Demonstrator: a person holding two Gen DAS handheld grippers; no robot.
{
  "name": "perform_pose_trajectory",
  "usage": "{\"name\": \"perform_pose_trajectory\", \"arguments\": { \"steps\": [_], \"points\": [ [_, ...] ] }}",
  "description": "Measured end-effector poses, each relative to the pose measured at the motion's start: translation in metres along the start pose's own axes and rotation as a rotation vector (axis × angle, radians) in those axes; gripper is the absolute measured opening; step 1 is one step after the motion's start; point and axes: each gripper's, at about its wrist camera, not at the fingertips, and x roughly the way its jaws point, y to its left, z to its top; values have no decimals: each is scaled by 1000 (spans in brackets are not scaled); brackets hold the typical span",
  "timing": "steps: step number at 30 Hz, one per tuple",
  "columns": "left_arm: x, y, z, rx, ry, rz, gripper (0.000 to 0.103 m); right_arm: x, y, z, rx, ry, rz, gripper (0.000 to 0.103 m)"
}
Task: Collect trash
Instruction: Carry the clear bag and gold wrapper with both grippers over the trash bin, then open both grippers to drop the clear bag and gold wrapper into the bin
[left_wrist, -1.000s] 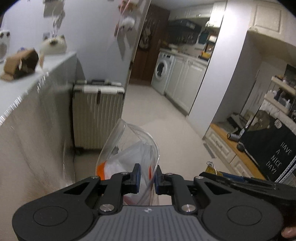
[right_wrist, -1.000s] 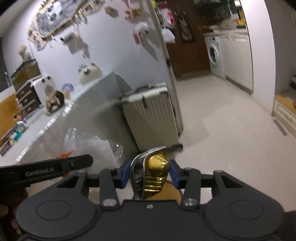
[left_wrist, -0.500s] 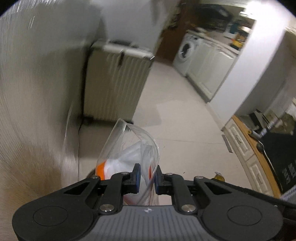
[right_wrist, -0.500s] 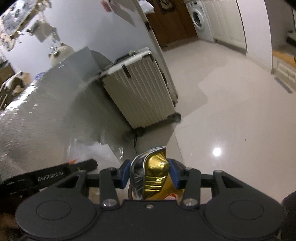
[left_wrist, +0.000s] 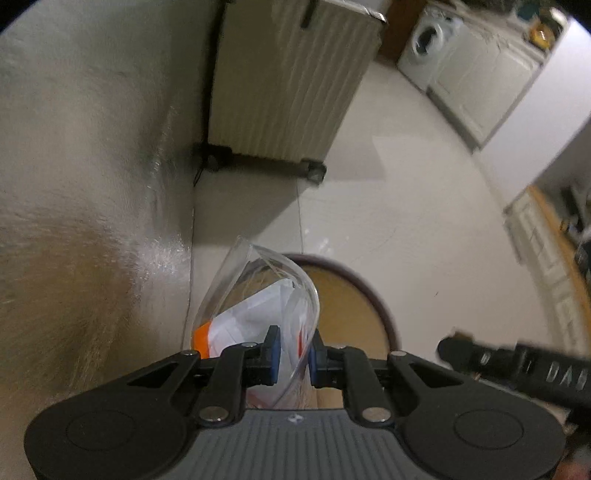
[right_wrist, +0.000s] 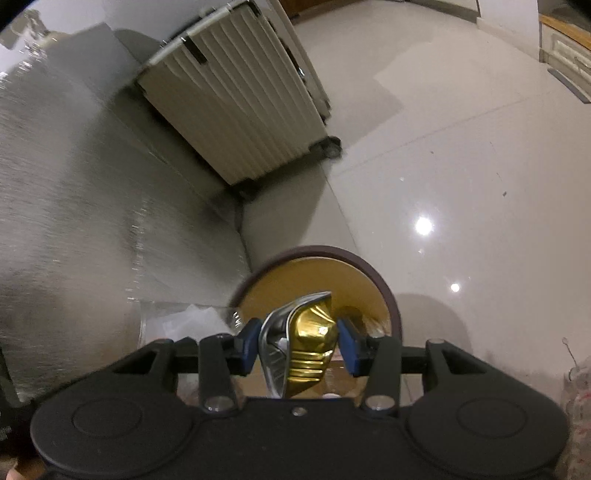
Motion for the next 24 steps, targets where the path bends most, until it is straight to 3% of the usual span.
{"name": "perform_pose_trajectory", "arguments": {
  "steps": [8, 12, 15, 24],
  "points": [
    [42, -2, 0, 126, 47, 83, 21, 39, -16, 9, 8, 75, -60, 46],
    [47, 9, 2, 84, 78, 123, 41, 53, -11, 12, -20, 89, -42, 46],
    [43, 16, 4, 53, 79, 157, 44, 61, -7, 10, -44, 112, -50, 46],
    [41, 20, 1, 17, 130, 159, 47, 75, -3, 7, -90, 152, -56, 46]
  ]
}}
